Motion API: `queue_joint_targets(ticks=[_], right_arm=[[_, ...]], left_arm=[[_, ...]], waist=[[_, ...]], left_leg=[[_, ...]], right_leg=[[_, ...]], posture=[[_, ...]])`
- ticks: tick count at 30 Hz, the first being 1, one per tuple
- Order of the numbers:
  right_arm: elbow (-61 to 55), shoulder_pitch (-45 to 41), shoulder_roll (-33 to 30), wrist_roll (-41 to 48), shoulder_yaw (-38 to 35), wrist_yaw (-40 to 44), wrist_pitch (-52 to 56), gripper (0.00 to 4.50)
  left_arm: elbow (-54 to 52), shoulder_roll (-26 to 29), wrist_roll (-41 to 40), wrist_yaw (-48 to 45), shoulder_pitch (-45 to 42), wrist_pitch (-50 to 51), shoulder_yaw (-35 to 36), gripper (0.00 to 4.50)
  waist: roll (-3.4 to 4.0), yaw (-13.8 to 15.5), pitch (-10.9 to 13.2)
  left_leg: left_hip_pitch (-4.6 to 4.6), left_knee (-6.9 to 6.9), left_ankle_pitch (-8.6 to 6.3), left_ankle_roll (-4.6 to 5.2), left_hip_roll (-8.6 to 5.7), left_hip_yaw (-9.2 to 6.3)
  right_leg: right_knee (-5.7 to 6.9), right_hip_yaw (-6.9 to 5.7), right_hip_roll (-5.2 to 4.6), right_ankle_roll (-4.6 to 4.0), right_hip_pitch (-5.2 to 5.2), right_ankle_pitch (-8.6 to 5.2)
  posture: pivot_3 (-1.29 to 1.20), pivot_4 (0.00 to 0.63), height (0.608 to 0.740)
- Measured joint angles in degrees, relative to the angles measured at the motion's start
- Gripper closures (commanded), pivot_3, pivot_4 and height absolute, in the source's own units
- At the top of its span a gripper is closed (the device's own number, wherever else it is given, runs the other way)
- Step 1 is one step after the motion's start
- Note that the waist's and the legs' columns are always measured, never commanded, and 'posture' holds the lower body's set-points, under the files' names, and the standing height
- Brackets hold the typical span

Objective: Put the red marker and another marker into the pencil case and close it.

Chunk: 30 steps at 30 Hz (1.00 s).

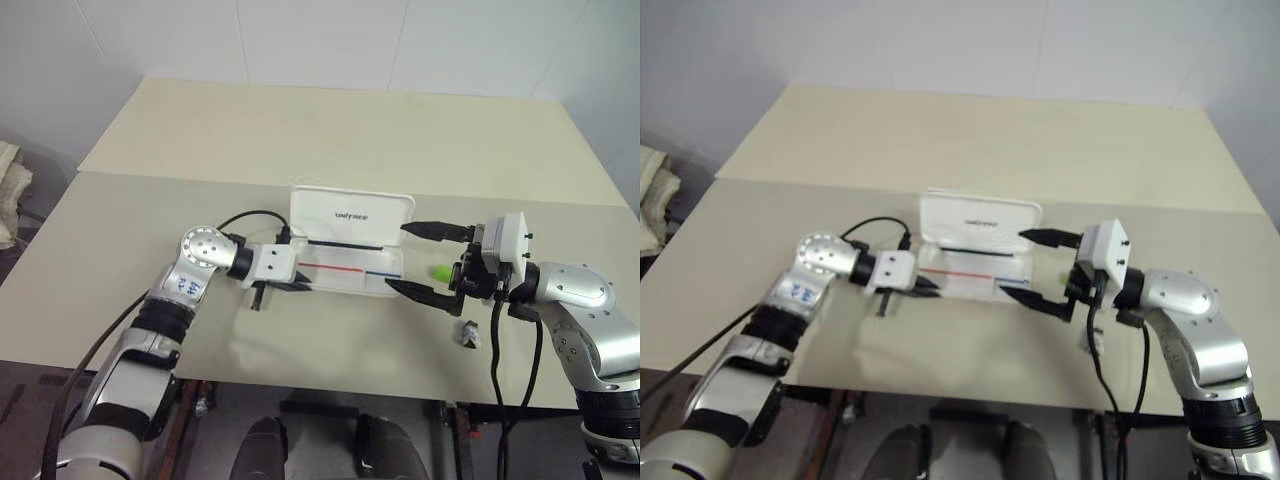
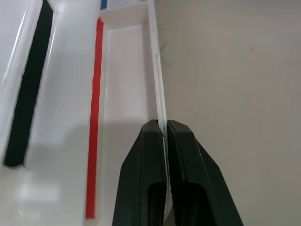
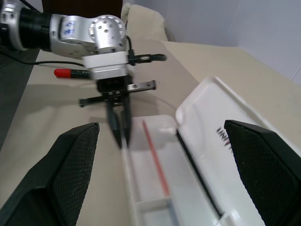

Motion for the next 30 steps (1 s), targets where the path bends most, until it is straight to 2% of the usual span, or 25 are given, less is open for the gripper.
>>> queue_joint_targets(ticks=[8,17,18,24,28,30], right_arm=[[-0.18,0.70,0.01,0.06,0.01,0.00,0.44,0.00],[-1.32,2.74,0.00,0.74,-0.18,-0.14,0.45,0.00],[-1.42,2.76,0.01,0.74,-0.18,-0.18,0.45,0.00],[-1.48,2.75,0.05,0.74,-0.18,-0.60,0.44,0.00],[-1.33,2.53,0.34,0.71,-0.10,-0.62,0.40,0.00],[-1.06,2.15,0.67,0.65,0.10,-0.62,0.35,0.00]], left_arm=[[-10.72,0.31,-0.56,-0.59,3.69,8.99,-1.89,4.50],[-14.10,-0.71,-0.72,3.49,4.80,18.31,-2.31,4.50],[-14.33,-0.86,-0.80,3.85,4.80,19.46,-2.31,3.89],[-15.27,-0.86,-1.18,4.39,5.46,23.03,-2.59,1.99],[-16.86,-0.18,-1.99,3.84,6.35,22.60,-2.79,0.55],[-17.86,0.52,-2.59,3.44,6.94,22.76,-2.74,0.03]], waist=[[0.00,0.02,0.00],[0.00,0.07,0.00],[0.00,0.04,0.00],[0.00,-0.03,0.00],[0.00,-0.03,0.00],[0.00,-0.05,0.00]], left_leg=[[0.05,0.18,0.01,0.00,0.00,-0.01],[0.05,0.46,0.00,0.02,0.00,-0.02],[0.05,0.51,-0.01,0.04,0.00,-0.02],[0.03,0.59,-0.03,0.06,0.00,-0.02],[0.03,0.58,-0.04,0.07,0.01,-0.02],[0.03,0.58,-0.04,0.08,0.01,-0.01]], right_leg=[[-0.01,0.11,0.01,-0.02,-0.01,0.00],[0.14,0.15,0.02,-0.03,0.00,0.00],[0.16,0.17,0.02,-0.03,0.01,0.01],[0.15,0.19,0.02,-0.07,0.01,-0.01],[0.17,0.19,0.02,-0.07,0.00,-0.01],[0.17,0.19,0.02,-0.07,0.00,-0.01]], posture=[[0.00,0.150,0.740],[0.00,0.150,0.740],[0.00,0.150,0.740],[0.00,0.150,0.740],[0.00,0.150,0.740],[0.00,0.150,0.740]])
